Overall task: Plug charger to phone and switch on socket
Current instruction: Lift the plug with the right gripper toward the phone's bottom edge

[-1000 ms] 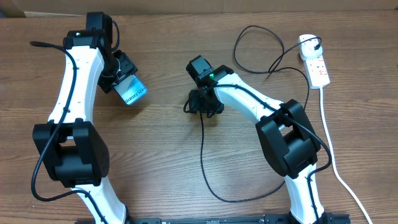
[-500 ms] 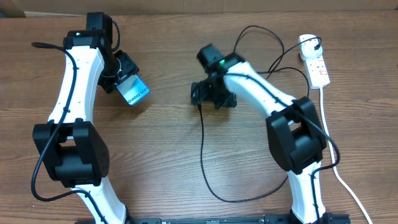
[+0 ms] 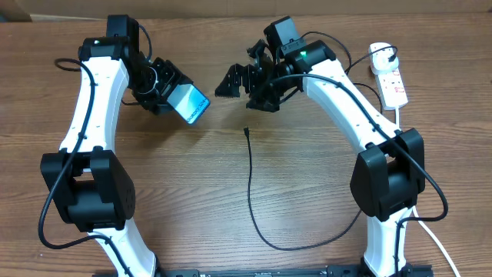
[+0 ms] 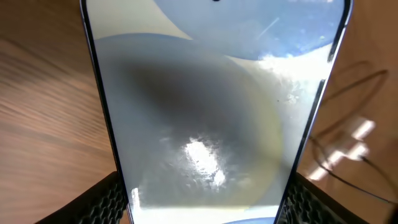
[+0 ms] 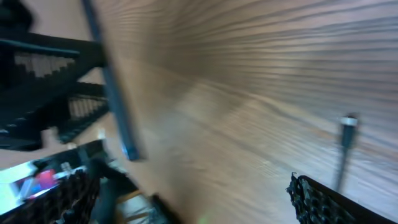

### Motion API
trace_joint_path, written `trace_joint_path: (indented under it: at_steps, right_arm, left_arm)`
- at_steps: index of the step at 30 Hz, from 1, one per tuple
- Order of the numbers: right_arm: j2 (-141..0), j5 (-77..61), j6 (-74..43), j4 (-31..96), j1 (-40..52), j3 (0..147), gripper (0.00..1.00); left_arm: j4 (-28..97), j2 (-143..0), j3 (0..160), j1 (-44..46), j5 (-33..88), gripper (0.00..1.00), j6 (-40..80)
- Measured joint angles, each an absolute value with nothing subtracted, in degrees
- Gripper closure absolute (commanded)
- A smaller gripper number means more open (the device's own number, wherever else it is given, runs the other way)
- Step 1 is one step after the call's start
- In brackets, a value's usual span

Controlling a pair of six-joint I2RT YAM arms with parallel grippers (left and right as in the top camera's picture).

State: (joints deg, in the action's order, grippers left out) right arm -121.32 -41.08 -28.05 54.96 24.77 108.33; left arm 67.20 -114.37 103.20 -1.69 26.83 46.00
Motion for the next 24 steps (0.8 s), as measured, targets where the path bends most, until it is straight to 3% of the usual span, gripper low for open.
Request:
trace_joint_path:
  at_steps: [19, 24]
  right_arm:
    - [-121.32, -50.22, -33.52, 50.46, 24.73, 108.33, 0.00]
    - [-121.32, -50.35, -37.52, 48.12, 24.75, 108.33, 0.05]
  left_arm:
    - [66.46, -114.37, 103.20, -1.72, 36.56, 0.49, 55.22]
    - [66.43, -114.37, 103.20, -1.69, 38.52, 0.49, 58.17]
